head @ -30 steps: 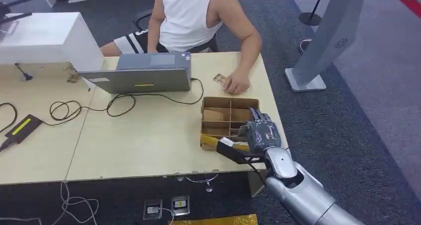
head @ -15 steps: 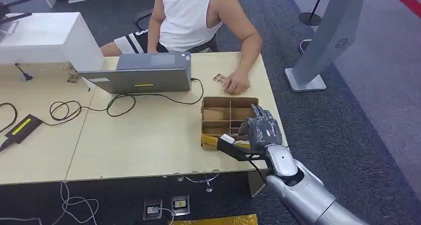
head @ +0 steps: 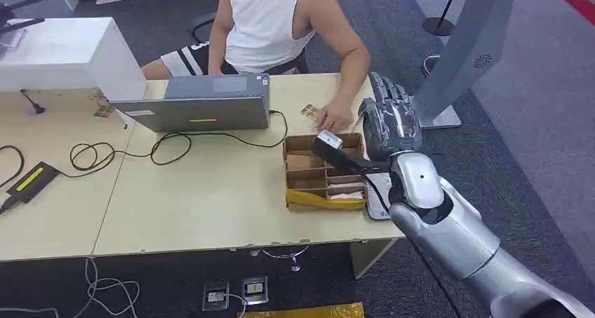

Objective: Pass the card to the sensor for recognition and then transmit it.

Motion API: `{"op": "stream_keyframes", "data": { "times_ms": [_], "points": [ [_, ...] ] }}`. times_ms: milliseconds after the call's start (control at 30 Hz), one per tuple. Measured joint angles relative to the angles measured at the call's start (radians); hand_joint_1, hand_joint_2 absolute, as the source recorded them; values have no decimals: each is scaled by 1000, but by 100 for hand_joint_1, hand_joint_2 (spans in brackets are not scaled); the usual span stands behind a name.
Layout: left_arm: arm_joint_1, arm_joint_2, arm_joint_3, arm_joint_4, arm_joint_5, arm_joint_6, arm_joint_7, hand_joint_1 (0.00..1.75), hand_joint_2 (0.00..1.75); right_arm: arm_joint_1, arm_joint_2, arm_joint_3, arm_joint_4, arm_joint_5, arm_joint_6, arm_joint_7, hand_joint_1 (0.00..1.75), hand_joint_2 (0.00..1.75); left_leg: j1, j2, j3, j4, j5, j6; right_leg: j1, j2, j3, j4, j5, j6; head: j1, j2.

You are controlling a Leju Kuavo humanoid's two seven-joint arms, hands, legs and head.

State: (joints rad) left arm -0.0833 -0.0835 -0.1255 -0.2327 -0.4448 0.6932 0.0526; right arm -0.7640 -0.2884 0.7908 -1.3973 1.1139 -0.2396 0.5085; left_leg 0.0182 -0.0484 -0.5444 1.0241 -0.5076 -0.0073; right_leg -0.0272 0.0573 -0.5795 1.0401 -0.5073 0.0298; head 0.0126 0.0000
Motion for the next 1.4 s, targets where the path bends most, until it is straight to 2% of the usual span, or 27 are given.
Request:
{"op": "stream_keyframes", "data": {
  "times_ms": [200, 700, 833, 933, 1100, 1400],
  "points": [
    [0, -7, 26, 0, -13, 0, -11, 0, 0, -58, -16, -5, -57, 10, 42, 3, 175, 175, 0, 0, 0, 0, 0, 0, 0, 0, 0, 0, 0, 0, 1, 0],
    [0, -16, 70, 0, -43, 0, -19, 0, 0, -92, -38, 11, -101, -5, 66, 22, 175, 175, 0, 0, 0, 0, 0, 0, 0, 0, 0, 0, 0, 0, 0, 0],
    [-5, -18, 74, 1, -58, -4, -19, 0, 0, -140, -42, 26, -94, -28, 126, 37, 175, 175, 0, 0, -1, 0, 0, 0, 0, 0, 0, 0, 0, 0, 0, 0],
    [-15, -18, 74, 1, -63, -11, -13, 0, 0, -199, -41, 44, -38, -69, 146, 33, 175, 175, 0, 0, -1, 0, 0, 0, 0, -1, 0, 0, 0, 0, 0, 0],
    [-28, -18, 72, 0, -63, -16, 2, 0, 0, -268, -24, 66, 78, -102, 133, 24, 175, 175, 0, -3, -2, 0, 1, 0, 0, -3, 0, 0, 0, 0, 0, 0],
    [-32, -18, 71, 0, -54, -15, 3, 0, 0, -311, -3, 103, 208, -147, 94, 39, 175, 175, 0, -3, -2, 0, 1, 0, 0, -3, 0, 0, 0, 0, 0, 0]
  ]
}}
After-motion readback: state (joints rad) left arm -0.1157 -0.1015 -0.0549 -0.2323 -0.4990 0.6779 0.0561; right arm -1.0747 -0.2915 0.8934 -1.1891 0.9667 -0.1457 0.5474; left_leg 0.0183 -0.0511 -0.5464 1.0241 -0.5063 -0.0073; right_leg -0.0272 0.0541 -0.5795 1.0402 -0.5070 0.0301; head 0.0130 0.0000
